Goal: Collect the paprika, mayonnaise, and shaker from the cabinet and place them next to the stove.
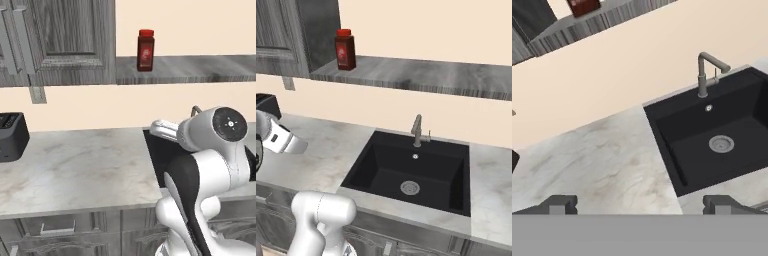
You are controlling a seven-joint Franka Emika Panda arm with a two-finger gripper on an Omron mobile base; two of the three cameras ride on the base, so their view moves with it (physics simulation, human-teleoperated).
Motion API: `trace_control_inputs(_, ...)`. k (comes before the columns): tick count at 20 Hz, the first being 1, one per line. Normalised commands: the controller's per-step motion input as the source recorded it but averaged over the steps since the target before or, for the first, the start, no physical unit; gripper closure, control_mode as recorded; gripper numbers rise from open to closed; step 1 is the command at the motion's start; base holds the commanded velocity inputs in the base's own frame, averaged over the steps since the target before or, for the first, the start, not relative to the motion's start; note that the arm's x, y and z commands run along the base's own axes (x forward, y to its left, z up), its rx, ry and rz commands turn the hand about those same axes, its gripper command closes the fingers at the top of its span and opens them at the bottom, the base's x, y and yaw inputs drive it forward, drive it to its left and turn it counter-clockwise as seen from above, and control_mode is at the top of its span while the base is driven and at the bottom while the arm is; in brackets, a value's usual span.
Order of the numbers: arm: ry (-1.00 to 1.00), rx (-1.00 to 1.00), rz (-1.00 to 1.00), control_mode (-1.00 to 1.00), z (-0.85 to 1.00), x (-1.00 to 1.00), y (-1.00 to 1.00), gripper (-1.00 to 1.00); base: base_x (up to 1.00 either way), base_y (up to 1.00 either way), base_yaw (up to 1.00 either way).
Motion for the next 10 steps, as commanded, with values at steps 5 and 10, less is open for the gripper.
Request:
trace_control_inputs(5,-0.11,0.13,0.03,-1.0,0.67,0.42,-0.44,-1.0,0.0,0.0,0.0)
trace_control_inputs(10,-0.13,0.1,0.01,-1.0,0.8,0.33,-0.33,-1.0,0.0,0.0,0.0)
